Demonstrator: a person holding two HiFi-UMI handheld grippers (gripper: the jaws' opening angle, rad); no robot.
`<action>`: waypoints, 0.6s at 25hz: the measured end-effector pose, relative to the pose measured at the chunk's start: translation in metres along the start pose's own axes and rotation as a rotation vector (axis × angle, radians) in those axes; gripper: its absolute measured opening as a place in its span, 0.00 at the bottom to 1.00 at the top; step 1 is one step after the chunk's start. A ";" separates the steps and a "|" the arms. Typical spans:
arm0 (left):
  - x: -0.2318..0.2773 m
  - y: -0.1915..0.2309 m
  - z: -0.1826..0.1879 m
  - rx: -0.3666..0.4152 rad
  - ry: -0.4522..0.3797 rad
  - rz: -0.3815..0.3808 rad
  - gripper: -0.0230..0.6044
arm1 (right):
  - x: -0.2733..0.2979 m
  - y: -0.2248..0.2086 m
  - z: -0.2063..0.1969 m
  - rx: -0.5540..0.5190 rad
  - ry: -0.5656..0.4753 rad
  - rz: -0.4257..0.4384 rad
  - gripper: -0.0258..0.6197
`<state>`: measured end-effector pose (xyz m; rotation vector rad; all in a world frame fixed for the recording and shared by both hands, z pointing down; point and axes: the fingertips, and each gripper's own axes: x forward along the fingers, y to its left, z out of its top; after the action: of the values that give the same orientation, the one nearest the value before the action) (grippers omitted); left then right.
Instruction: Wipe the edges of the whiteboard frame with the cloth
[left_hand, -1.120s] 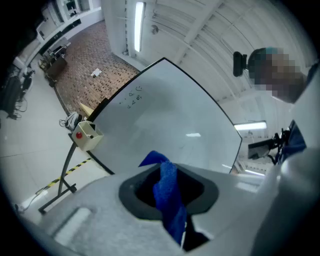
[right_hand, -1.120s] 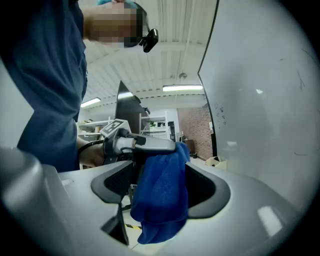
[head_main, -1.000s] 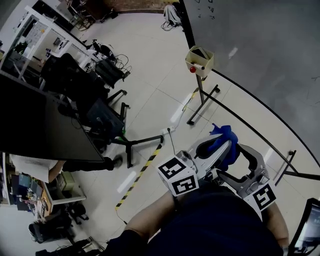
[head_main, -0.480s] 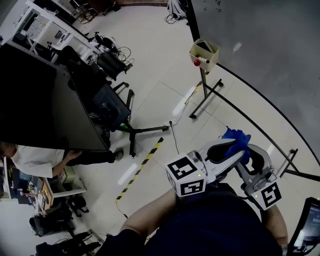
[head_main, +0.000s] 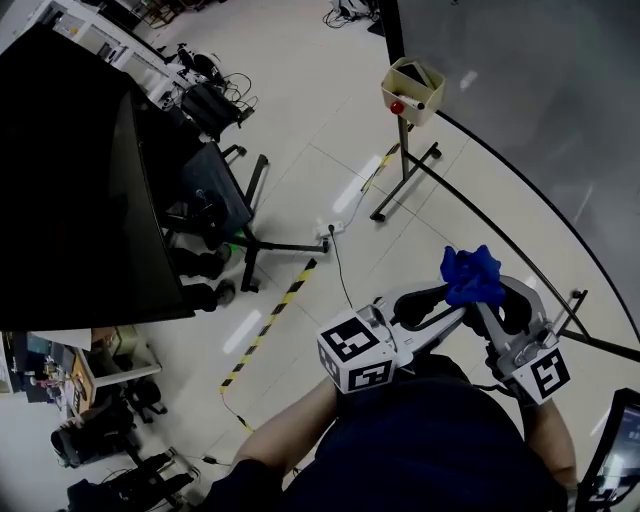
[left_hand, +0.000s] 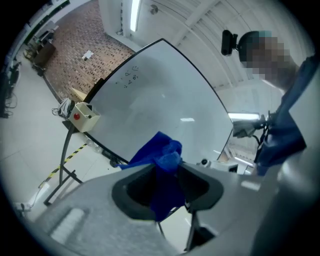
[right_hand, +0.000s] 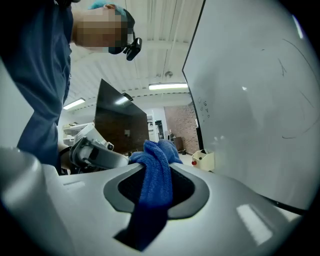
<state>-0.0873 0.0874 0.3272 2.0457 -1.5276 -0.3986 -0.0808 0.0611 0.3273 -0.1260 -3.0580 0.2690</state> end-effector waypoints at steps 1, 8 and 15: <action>-0.005 0.007 -0.004 0.003 0.011 0.014 0.26 | 0.002 -0.003 0.000 0.018 0.004 -0.011 0.20; -0.038 0.051 0.005 -0.059 -0.031 0.096 0.25 | 0.037 -0.031 0.017 0.132 -0.018 -0.083 0.19; -0.064 0.083 0.010 -0.120 -0.078 0.146 0.24 | 0.084 -0.008 0.017 0.119 0.000 -0.017 0.19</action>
<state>-0.1779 0.1291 0.3620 1.8336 -1.6460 -0.5063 -0.1660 0.0576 0.3173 -0.0938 -3.0321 0.4487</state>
